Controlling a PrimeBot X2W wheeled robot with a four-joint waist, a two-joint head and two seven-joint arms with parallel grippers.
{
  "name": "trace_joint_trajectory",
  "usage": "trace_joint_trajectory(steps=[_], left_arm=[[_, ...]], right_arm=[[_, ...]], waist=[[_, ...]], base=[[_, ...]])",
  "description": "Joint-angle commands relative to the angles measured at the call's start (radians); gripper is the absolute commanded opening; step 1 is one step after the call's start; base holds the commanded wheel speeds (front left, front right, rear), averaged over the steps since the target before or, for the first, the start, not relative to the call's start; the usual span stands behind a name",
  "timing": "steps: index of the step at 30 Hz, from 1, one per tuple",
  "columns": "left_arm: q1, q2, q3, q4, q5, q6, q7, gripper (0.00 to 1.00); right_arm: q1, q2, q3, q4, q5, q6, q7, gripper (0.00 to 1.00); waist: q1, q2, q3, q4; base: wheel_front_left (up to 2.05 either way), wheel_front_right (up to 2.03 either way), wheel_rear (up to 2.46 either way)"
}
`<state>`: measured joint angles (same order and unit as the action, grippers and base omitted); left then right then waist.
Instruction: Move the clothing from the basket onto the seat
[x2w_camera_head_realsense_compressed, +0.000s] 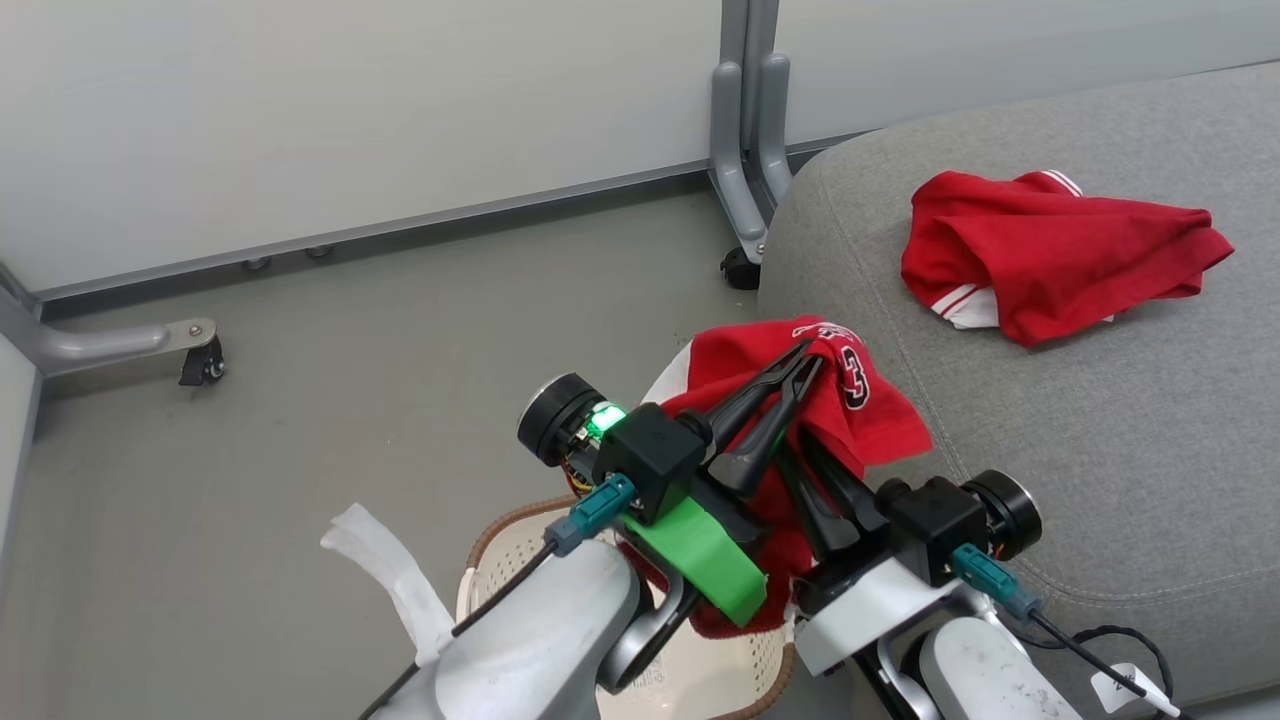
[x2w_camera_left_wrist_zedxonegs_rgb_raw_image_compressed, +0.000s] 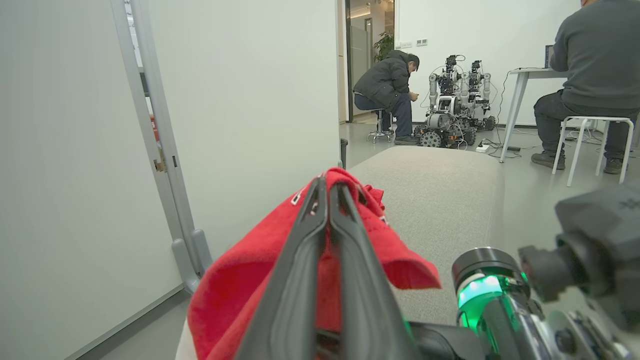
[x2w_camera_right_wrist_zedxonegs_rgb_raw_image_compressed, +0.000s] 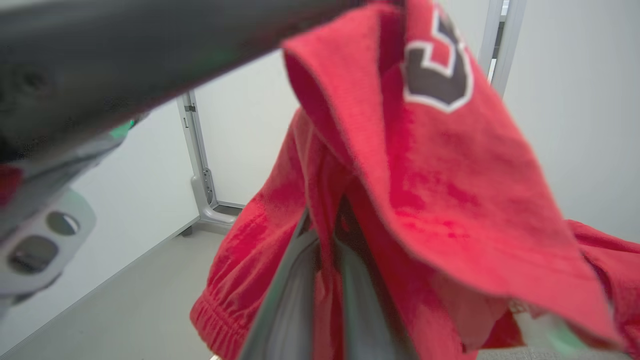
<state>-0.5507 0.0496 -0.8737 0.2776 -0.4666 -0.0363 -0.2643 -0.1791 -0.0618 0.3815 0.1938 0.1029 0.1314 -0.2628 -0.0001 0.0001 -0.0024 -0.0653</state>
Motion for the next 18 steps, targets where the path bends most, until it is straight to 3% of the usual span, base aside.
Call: trace_joint_trajectory(steps=[1, 7, 8, 9, 10, 18], left_arm=[[-0.020, 0.002, 0.003, 0.012, -0.004, 0.005, 0.000, 0.00], [-0.007, 0.002, 0.019, 0.047, -0.005, 0.006, 0.000, 0.00], [0.002, 0.002, 0.020, 0.055, -0.011, 0.001, 0.000, 0.29], [0.007, 0.002, 0.023, 0.058, -0.010, 0.002, 0.001, 0.48], [0.009, 0.004, 0.024, 0.060, -0.004, -0.002, 0.001, 1.00], [0.058, 0.019, 0.057, 0.055, -0.003, -0.006, 0.001, 1.00]], right_arm=[[-0.005, 0.001, -0.002, -0.001, -0.006, -0.002, -0.003, 0.00], [0.001, 0.002, -0.004, -0.013, -0.008, -0.001, -0.003, 0.00], [0.002, 0.001, -0.006, -0.016, -0.008, -0.002, -0.003, 0.00], [0.003, 0.001, -0.007, -0.017, -0.008, -0.001, -0.003, 0.00], [0.005, -0.001, -0.009, -0.019, -0.009, -0.001, -0.003, 0.00], [0.016, -0.010, -0.027, -0.025, -0.011, -0.001, -0.003, 0.00]], waist=[[0.0001, -0.0001, 0.001, 0.001], [0.0001, -0.0001, 0.005, 0.005], [0.0001, -0.0001, 0.006, 0.006], [0.0001, -0.0001, 0.007, 0.007], [0.0001, -0.0001, 0.009, 0.009], [0.0001, -0.0001, 0.017, 0.026]], base=[[0.00, 0.00, 0.00], [0.00, 0.00, 0.00], [0.00, 0.00, 0.00], [0.00, 0.00, 0.00], [0.00, 0.00, 0.00], [0.00, 0.00, 0.00]])
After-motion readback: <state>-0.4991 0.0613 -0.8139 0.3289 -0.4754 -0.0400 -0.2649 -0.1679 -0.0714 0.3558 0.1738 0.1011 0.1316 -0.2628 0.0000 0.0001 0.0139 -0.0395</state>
